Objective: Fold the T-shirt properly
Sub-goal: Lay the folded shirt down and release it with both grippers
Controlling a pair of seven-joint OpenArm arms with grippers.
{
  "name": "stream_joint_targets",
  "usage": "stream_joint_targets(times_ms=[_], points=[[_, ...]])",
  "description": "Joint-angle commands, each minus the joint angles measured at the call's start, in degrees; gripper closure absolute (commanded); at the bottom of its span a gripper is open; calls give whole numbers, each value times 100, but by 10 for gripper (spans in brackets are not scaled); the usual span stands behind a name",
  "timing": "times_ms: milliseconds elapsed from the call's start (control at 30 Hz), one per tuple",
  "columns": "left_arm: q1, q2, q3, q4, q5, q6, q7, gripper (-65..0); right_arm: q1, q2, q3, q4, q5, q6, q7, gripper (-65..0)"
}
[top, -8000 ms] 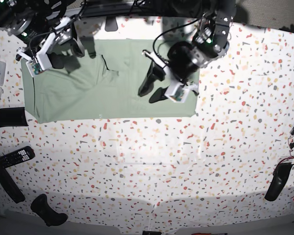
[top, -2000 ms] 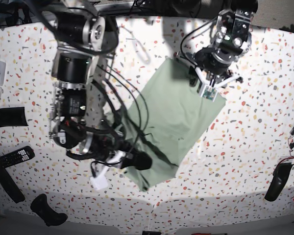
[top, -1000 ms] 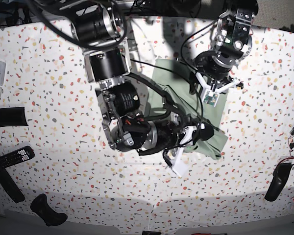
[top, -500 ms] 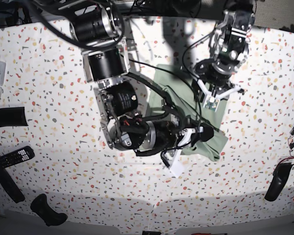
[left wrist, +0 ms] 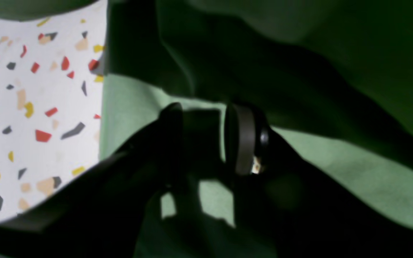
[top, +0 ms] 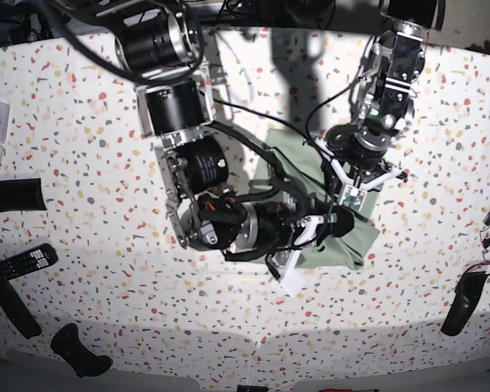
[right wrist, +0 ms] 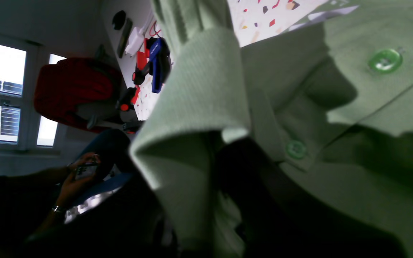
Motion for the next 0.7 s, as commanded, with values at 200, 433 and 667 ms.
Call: stream_joint_targets(times_ms=[200,433,667], points=[[-153,-15,-11,26,-74,28,136,-196,247,-46,-24,256,146,33,90,0],[-153,-15,-11,26,-68,28,140,-196,208,-46,-22,256,122,44,90,0],[-155,-17,-11,26,-48,28,140,-196,20,-46,-22,256,-136,136,92,0]])
